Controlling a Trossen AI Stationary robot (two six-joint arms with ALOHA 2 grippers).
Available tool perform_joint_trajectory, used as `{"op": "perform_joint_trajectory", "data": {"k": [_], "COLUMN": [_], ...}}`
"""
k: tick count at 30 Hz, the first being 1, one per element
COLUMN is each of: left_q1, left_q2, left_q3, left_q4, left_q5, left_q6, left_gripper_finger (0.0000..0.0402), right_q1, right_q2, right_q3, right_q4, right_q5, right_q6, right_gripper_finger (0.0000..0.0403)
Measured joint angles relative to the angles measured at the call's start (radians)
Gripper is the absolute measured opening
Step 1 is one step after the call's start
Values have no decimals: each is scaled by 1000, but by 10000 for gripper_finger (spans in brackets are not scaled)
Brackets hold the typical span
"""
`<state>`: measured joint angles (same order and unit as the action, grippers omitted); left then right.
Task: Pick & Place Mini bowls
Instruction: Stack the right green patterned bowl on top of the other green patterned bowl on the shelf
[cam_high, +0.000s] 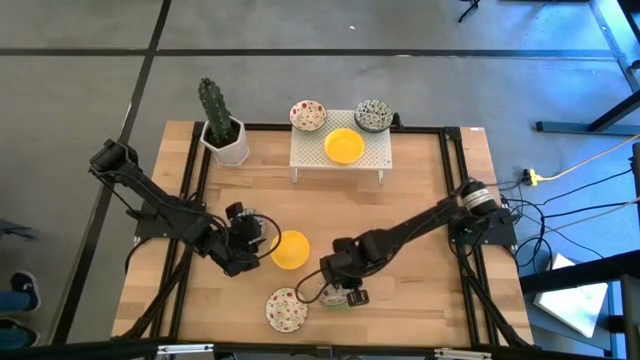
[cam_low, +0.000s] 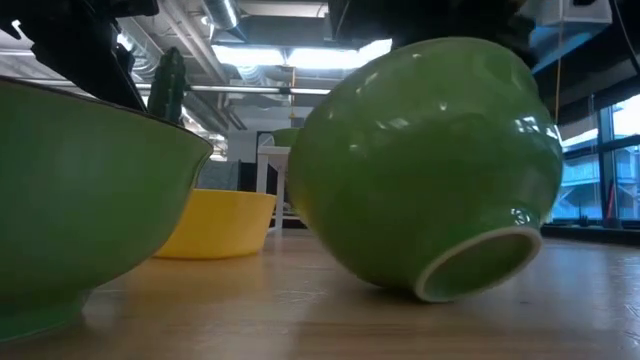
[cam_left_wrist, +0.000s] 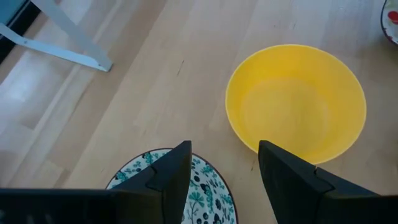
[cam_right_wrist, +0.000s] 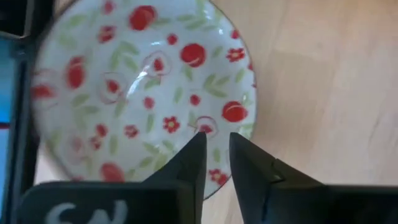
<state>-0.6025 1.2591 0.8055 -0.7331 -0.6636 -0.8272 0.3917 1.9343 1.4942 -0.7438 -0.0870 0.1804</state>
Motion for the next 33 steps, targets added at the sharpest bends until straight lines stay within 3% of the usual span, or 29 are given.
{"op": "perform_joint_trajectory", "data": {"k": [9,24,33], "left_q1": [0,0,0], "left_q2": [0,0,0], "left_q3": [0,0,0], "left_q4": [0,0,0], "left_q5": [0,1,1], "left_q6": [2,2,2], "left_gripper_finger": [180,180,180], "right_q1": [52,77,79], "right_q2": [-1,-1,-6], "right_q3": [5,5,12], "right_q4": [-18,-35,-92], "right_q5": [1,195,187], "right_q6": [-92,-111,-155], "right_gripper_finger": [101,111,111]}}
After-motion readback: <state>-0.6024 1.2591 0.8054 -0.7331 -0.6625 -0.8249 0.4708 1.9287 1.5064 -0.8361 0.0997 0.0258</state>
